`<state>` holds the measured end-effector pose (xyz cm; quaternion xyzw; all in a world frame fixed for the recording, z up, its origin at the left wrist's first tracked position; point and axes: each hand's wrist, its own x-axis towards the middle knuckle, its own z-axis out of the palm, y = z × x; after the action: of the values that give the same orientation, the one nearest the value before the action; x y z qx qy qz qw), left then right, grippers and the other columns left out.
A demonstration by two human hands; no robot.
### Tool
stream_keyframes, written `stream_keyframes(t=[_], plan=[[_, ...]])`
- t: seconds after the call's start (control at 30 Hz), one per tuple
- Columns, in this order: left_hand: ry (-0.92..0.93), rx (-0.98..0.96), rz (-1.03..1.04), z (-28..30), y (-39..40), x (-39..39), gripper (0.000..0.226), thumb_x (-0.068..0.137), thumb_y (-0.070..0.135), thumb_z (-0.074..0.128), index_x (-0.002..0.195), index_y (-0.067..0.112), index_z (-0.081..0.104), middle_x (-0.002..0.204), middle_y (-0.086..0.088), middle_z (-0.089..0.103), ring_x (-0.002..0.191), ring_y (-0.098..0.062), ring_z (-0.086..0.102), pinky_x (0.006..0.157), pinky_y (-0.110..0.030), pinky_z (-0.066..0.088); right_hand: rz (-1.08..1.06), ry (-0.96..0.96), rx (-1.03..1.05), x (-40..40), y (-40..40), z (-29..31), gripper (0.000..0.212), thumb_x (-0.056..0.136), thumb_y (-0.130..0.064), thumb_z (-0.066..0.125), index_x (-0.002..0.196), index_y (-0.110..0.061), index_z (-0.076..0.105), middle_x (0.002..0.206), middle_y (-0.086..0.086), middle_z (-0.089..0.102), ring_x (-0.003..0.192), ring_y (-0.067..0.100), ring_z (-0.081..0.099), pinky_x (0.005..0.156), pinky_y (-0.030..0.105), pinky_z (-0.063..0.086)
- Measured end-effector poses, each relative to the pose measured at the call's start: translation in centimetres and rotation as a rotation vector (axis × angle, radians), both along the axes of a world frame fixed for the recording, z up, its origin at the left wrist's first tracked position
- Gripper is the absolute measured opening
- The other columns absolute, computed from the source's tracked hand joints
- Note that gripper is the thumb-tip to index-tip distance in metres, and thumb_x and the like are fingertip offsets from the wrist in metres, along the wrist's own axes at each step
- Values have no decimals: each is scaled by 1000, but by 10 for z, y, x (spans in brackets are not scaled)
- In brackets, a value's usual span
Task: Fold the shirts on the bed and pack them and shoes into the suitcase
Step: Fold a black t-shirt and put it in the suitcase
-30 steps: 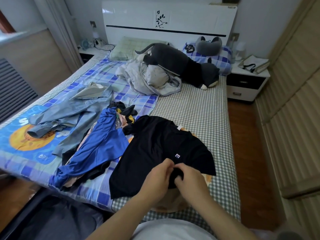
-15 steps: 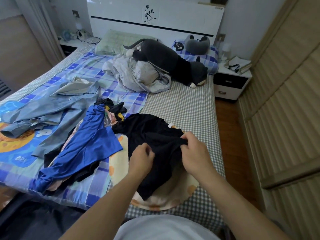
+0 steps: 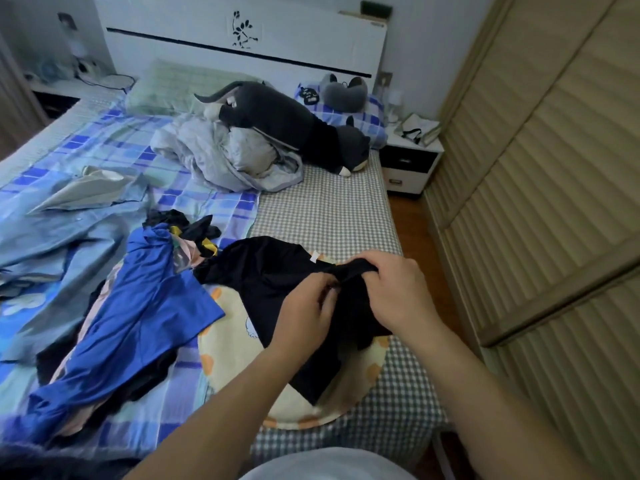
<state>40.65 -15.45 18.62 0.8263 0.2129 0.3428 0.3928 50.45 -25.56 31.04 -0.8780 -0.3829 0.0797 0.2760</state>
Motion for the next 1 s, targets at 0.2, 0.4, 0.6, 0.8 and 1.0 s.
stream_keyframes(t=[0.2, 0.4, 0.6, 0.8, 1.0], plan=[[336, -139, 77, -25, 11, -3, 20, 82, 17, 62, 98, 24, 55, 98, 10, 53, 88, -16, 57, 69, -35, 44, -143, 356, 381, -16, 0, 16, 35, 94, -2, 47, 95, -21, 76, 92, -3, 74, 91, 19, 70, 84, 45, 60], [611, -408, 427, -73, 67, -50, 33, 86, 11, 53, 113, 14, 71, 111, -15, 66, 101, -38, 62, 76, -37, 44, -379, 519, 713, -23, -13, 29, 36, 100, 1, 44, 96, -18, 74, 95, 7, 74, 83, 16, 73, 66, 28, 60], [687, -489, 731, -88, 146, -127, 33, 102, 15, 44, 129, -3, 49, 128, -31, 57, 118, -47, 55, 97, -51, 44, -736, 457, 840, -6, -71, 14, 35, 102, -4, 41, 94, -22, 70, 90, 4, 69, 85, 23, 67, 57, 30, 55], [606, -458, 6, -95, 61, -110, 51, 92, 14, 68, 139, 8, 48, 132, -10, 56, 101, -25, 61, 82, -33, 44, -767, 573, 606, -39, -83, -19, 33, 105, -8, 43, 89, -21, 69, 96, 6, 72, 94, 27, 70, 60, 31, 58], [273, -393, -308, -43, -43, -66, 30, 96, 35, 67, 125, 31, 63, 116, 17, 63, 106, 0, 58, 92, -28, 50, -440, 519, 361, -78, -54, -26, 32, 102, -10, 50, 90, -27, 74, 94, 1, 74, 90, 23, 72, 80, 52, 61]])
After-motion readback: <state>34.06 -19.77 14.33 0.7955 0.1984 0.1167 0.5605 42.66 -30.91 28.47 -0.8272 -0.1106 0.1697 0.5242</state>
